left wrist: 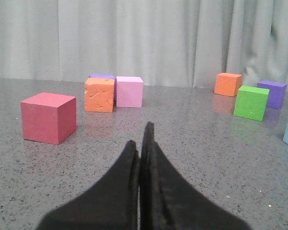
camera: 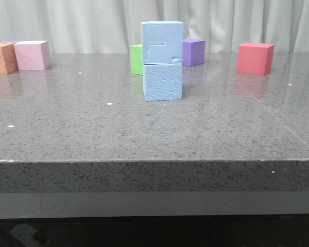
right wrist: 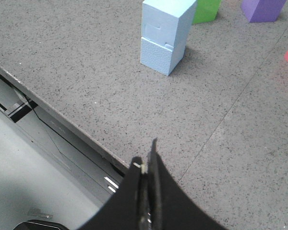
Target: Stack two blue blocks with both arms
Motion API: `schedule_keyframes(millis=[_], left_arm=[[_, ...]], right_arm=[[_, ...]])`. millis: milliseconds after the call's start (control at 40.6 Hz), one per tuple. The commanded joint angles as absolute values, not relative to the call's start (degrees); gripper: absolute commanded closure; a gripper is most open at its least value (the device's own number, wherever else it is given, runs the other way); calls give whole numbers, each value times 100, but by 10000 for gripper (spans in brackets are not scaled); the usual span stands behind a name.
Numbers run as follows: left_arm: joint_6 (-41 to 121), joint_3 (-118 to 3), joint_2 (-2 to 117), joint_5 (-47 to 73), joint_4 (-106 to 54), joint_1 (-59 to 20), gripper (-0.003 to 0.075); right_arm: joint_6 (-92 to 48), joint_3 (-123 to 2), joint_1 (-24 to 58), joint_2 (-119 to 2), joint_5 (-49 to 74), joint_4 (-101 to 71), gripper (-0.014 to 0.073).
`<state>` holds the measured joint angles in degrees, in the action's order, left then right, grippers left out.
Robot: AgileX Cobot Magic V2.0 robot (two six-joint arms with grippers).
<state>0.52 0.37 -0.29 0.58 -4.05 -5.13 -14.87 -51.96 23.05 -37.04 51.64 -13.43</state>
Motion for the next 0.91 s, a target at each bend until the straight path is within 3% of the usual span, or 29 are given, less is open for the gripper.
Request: schedule_keyframes(millis=[0,886], left_arm=[[0,48,-135,-351,-428,-515,741],[0,48,-123,-351,-428,-515,741]], right_arm=[[-1524,-5323,2274,-3715,4798,-1358,712],[-1524,-5008,2186,-3521,4692,-1354,712]])
